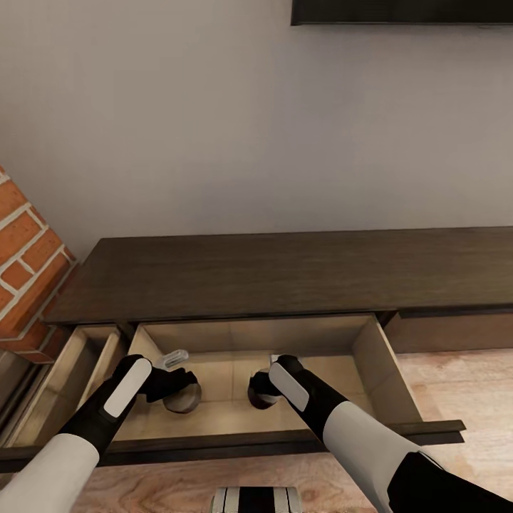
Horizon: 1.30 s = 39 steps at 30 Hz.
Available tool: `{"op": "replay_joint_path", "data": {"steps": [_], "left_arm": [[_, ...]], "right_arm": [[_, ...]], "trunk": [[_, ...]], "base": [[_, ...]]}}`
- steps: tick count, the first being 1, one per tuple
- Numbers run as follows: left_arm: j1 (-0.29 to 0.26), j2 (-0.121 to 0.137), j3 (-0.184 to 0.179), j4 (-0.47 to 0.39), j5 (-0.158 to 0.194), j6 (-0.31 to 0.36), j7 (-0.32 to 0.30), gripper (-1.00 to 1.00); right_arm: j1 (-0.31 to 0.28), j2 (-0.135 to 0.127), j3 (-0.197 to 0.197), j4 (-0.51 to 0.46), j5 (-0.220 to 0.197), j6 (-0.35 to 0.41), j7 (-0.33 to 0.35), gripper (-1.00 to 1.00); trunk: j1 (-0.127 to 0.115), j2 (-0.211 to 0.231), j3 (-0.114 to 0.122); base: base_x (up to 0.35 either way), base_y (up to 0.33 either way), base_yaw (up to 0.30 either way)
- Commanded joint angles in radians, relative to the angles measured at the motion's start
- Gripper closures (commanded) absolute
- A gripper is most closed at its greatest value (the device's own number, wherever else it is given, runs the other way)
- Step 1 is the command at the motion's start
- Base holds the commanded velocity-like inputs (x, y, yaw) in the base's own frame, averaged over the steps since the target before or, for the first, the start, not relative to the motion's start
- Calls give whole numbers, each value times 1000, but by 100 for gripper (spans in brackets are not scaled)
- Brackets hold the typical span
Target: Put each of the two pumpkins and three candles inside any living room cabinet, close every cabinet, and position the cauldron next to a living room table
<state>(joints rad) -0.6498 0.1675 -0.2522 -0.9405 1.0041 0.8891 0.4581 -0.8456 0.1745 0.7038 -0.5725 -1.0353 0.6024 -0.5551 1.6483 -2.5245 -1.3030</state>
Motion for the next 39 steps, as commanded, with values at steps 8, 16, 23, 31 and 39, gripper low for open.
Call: {"op": "replay_joint_path", "data": {"steps": [8,16,23,31,39], "left_arm": [[-1,1,-5,-12,8,-3,16,100],[-1,1,-7,-13,9,-32,19,100],[-1,2,-24,-14,8,-34,22,100],[-1,2,-27,-14,8,-35,23,100],[-1,3,-27,-14,8,-35,22,100]], "right_arm": [[-1,0,3,3,-3,-46,-3,100],[-1,0,3,8,15,-103,3,100],[-1,0,4,8,26,-116,3,100],[-1,0,5,8,26,-119,3,100],[-1,0,5,8,26,-119,3,-100]], "trunk": [[3,-2,-32],[7,-4,-63],[8,-5,-71],[11,-6,-94],[11,-6,-94]], "base": [[0,0,0],[0,0,0],[0,0,0],[0,0,0],[0,0,0]]}}
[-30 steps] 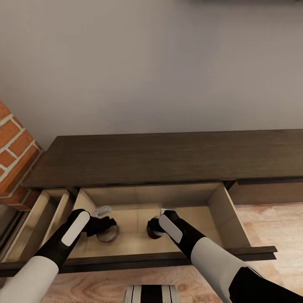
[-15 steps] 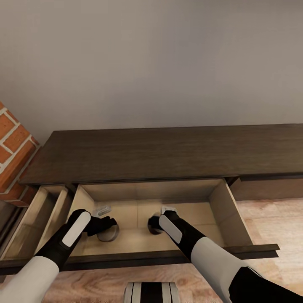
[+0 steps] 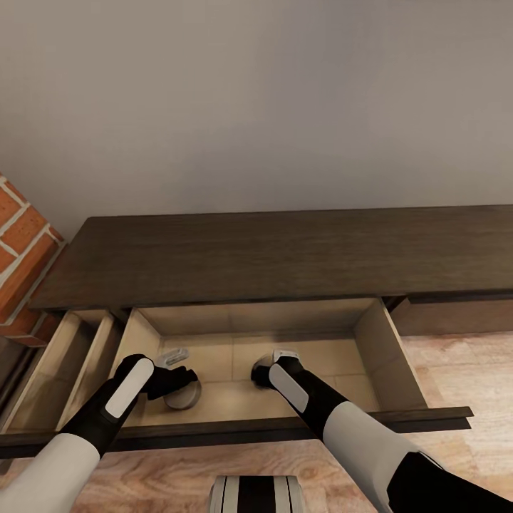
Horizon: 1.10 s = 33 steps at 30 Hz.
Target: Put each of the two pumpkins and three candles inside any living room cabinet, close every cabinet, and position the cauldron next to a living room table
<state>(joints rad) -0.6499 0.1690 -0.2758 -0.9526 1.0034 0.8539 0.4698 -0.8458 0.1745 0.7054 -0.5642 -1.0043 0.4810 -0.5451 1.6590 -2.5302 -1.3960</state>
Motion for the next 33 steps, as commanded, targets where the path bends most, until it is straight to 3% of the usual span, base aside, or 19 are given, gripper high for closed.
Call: {"op": "replay_joint_path", "data": {"steps": [1,9,10,19,33], "left_arm": [[0,1,-3,-1,9,1,11,100],[0,3,-2,-1,9,1,10,100],[0,3,-2,-1,9,1,10,-100],[0,3,-2,-1,10,0,10,-100],[0,4,1,0,11,1,7,-100]], "right_arm": [[-1,0,3,-1,-5,2,-7,-100],[-1,0,3,-2,-7,2,-6,-100],[-1,0,3,-2,-7,2,-6,-100],[-1,0,3,-2,-7,2,-5,-100],[-1,0,3,-2,-7,2,-4,-100]], "trunk": [[0,0,-1],[0,0,-1],[0,0,-1],[0,0,-1],[-6,3,53]], "base": [[0,0,0],[0,0,0],[0,0,0],[0,0,0],[0,0,0]]}}
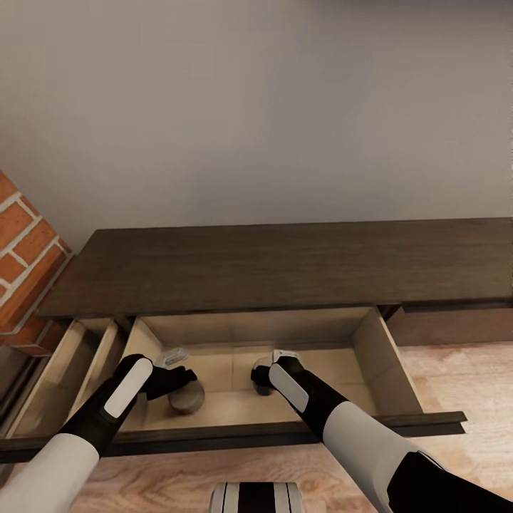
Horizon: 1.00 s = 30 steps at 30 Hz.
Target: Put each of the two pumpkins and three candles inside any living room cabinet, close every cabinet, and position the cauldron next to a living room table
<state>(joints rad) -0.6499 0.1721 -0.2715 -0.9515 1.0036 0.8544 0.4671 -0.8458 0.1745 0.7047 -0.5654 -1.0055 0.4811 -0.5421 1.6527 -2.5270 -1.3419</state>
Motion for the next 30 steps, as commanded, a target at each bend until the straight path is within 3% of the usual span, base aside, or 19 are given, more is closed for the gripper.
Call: {"op": "replay_joint_path", "data": {"steps": [1,30], "left_arm": [[0,1,-3,-1,10,0,9,-100],[0,3,6,-1,10,3,9,-100]], "right_arm": [[-1,0,3,-1,-5,2,-7,-100],[-1,0,3,-5,-5,2,-5,-100]], "trunk": [[-1,0,3],[-14,7,115]], "base": [[0,0,0],[-25,0,0]]}}
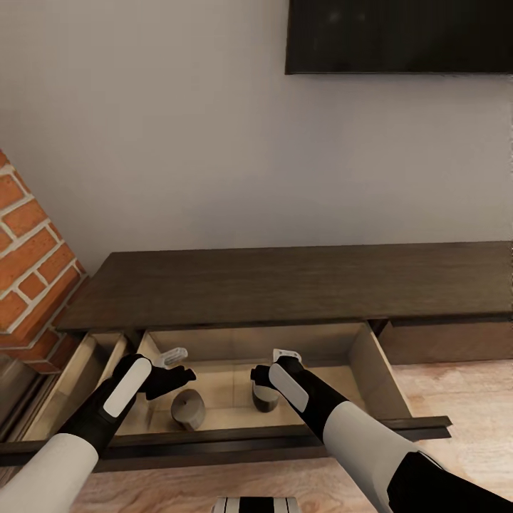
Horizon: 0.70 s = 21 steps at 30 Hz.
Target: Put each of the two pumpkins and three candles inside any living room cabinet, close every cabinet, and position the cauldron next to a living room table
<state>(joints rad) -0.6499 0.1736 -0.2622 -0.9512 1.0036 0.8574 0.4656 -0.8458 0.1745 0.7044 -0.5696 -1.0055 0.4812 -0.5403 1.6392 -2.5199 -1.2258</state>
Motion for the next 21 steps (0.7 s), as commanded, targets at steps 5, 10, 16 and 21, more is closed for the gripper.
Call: {"op": "replay_joint_path", "data": {"steps": [5,10,16,21], "left_arm": [[0,1,-3,-1,10,0,11,-100],[0,1,-4,-1,10,0,12,-100],[0,-2,-4,-1,10,0,14,-100],[0,-2,-5,-1,10,0,15,-100]], "right_arm": [[-1,0,3,-1,-5,2,-7,-100],[-1,0,3,-5,-5,2,-6,-100],[-1,0,3,-8,-5,-1,-6,-100],[-1,0,3,-10,-5,-4,-6,-100]], "trunk": [[-2,1,19],[-5,2,38],[-7,3,61],[-10,5,80]], "base": [[-2,0,0],[0,0,0],[-27,0,0],[-127,0,0]]}}
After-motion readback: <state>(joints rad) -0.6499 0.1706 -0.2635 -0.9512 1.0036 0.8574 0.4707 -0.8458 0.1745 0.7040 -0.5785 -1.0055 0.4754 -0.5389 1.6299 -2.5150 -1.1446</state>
